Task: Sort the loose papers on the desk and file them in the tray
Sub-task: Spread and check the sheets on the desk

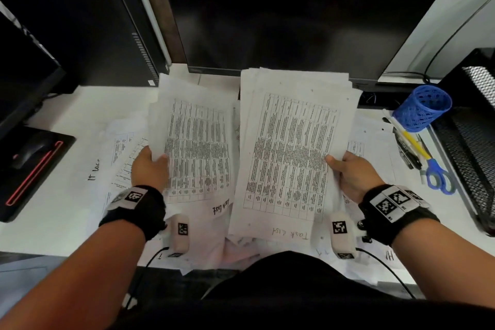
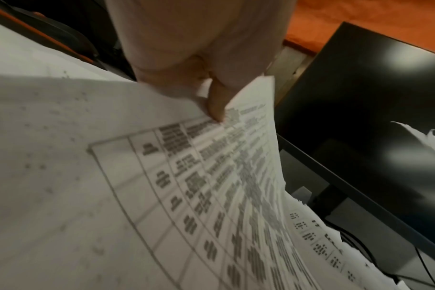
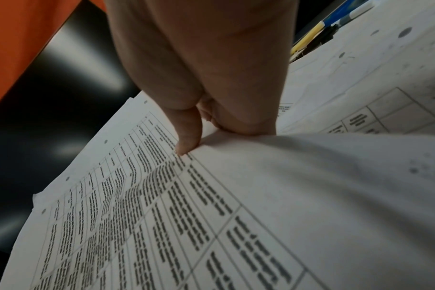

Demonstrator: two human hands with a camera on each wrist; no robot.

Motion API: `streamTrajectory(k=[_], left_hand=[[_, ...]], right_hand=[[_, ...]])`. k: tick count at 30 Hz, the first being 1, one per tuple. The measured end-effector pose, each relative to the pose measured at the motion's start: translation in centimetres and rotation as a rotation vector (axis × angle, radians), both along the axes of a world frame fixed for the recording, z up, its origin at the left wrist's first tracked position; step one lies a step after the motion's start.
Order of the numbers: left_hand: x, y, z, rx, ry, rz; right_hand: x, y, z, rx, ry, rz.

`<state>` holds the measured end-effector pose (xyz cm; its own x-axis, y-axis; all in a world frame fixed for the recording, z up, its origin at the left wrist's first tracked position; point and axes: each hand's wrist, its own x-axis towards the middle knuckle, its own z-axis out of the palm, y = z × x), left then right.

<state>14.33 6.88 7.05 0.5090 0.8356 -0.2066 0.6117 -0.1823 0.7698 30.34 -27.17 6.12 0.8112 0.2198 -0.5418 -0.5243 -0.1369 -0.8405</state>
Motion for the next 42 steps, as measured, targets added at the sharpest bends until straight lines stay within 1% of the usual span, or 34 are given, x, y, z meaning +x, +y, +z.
streamTrajectory(k=[2,4,9,11,12,14,15,17,18,19,21,24,25,26,30,32,34,36,38,40,42], left_hand=[[-0.1,-0.8,0.3,-0.017,-0.001,-0.076],[0.0,-2.0,0.2,-0.072,-0.029,-0.167],[0.8,-5.7,0.6,-0.283,-0.078,-0.385],[1.1,-6.8,1.2,-0.416,-0.124,-0.446],[1.3,-7.2,1.5,-0.466,-0.155,-0.457],[1.5,-7.7,2.0,-0.459,-0.147,-0.5],[1.5,-7.7,1.8,-0.447,-0.125,-0.527],[1.5,-7.3,1.5,-0.483,-0.079,-0.527],[1.4,-6.8,1.3,-0.497,-0.058,-0.522],[1.4,-6.1,0.9,-0.487,-0.034,-0.523],[1.5,-4.3,0.1,-0.377,0.082,-0.565],[1.0,-1.8,-1.1,-0.052,0.441,-0.753],[0.7,-1.4,-1.3,0.011,0.537,-0.814],[0.4,-1.2,-1.6,0.03,0.606,-0.86],[-0.1,-2.9,-1.0,0.092,0.796,-0.992],[0.2,-3.8,-0.5,0.158,0.846,-1.021],[1.2,-4.0,-0.3,0.251,0.819,-1.022],[2.5,-3.1,-0.5,0.311,0.753,-0.969],[3.7,-1.5,-0.9,0.354,0.708,-0.874],[4.0,0.3,-1.3,0.384,0.749,-0.809],[3.8,1.5,-1.8,0.377,0.801,-0.8]], right_hand=[[-0.2,0.5,0.1,-0.001,-0.001,0.015],[-0.5,1.1,-0.2,-0.001,0.011,0.022],[-1.2,2.5,-0.4,0.039,0.077,0.057],[-1.5,2.8,-0.3,0.139,0.166,0.022],[-1.4,2.8,-0.5,0.154,0.196,0.018],[-1.5,3.0,-0.4,0.034,0.189,0.101],[-1.4,2.8,-0.7,-0.062,0.128,0.149],[-1.1,2.4,-1.0,-0.249,0.0,0.195],[-0.8,1.9,-1.2,-0.31,-0.052,0.174],[-0.5,1.4,-1.4,-0.34,-0.085,0.155],[0.3,0.2,-1.9,-0.38,-0.097,0.121],[1.3,-2.2,-3.4,-0.639,-0.132,0.169],[1.6,-2.9,-3.9,-0.656,-0.106,0.145],[1.6,-3.4,-4.1,-0.641,-0.071,0.124],[2.5,-5.4,-6.2,-0.558,0.071,0.15],[2.5,-5.3,-6.3,-0.507,0.11,0.159],[2.0,-4.8,-5.3,-0.51,0.093,0.151],[1.9,-4.9,-4.9,-0.512,0.072,0.119],[2.1,-5.6,-5.3,-0.496,0.078,0.113],[2.7,-6.9,-6.9,-0.478,0.082,0.099],[2.8,-7.9,-7.6,-0.483,0.067,0.079]])
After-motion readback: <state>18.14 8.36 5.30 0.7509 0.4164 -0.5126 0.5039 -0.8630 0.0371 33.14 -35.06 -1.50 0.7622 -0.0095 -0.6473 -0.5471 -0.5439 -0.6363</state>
